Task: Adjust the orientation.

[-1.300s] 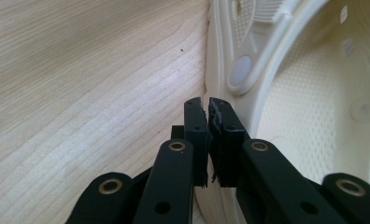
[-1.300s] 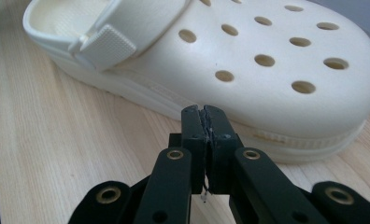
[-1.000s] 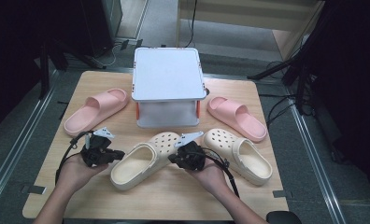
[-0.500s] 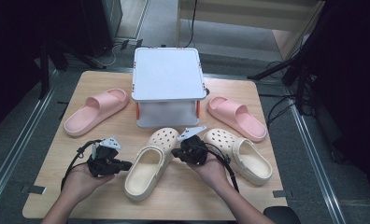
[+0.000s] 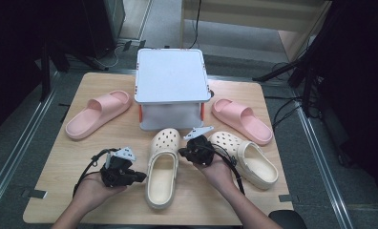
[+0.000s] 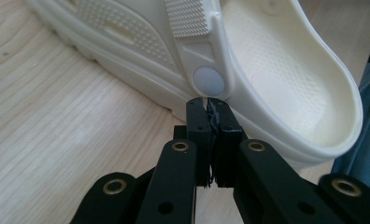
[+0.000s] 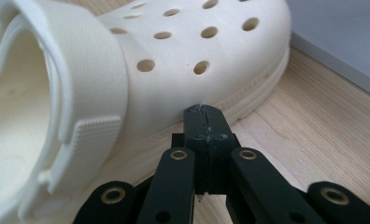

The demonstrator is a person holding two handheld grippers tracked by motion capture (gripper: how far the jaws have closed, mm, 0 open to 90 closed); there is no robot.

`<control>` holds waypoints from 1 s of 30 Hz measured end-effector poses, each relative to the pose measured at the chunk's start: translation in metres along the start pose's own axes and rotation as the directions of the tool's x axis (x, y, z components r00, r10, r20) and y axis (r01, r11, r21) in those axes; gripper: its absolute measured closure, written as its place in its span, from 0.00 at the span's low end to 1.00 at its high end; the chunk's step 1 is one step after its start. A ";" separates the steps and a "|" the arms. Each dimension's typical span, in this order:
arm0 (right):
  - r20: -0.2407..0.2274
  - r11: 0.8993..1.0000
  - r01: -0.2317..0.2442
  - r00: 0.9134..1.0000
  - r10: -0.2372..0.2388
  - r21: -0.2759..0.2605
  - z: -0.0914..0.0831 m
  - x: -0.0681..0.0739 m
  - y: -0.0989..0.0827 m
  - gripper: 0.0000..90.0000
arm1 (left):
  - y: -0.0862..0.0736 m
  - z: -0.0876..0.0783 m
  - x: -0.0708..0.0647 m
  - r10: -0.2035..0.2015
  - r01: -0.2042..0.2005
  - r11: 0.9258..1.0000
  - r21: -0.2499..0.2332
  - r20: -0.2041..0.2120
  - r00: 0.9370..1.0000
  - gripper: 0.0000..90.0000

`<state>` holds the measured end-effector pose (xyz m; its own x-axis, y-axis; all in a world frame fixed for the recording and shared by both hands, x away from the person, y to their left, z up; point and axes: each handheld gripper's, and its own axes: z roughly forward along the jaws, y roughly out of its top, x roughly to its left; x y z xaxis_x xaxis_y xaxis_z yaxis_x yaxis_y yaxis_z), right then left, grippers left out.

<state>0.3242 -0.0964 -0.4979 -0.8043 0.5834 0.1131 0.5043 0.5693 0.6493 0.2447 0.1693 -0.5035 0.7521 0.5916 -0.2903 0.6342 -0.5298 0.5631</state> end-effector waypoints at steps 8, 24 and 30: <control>0.016 1.000 0.008 1.000 -0.008 -0.008 -0.003 -0.001 0.001 0.99 | 0.001 -0.011 0.003 -0.012 0.011 1.000 -0.028 -0.031 0.999 0.96; -0.063 0.995 -0.012 0.998 0.006 -0.100 -0.076 -0.007 -0.023 0.77 | 0.019 -0.037 0.015 -0.031 0.026 0.997 -0.078 -0.066 0.997 0.55; -0.031 0.994 -0.022 0.999 0.019 -0.110 -0.102 -0.010 -0.040 0.77 | 0.034 -0.033 0.020 0.002 -0.007 0.996 -0.090 -0.058 0.998 0.50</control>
<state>0.2801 -0.1842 -0.4482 -0.8041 0.5757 0.1484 0.4842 0.4893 0.7253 0.2754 0.1832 -0.4648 0.7415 0.6252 -0.2436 0.6101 -0.4770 0.6327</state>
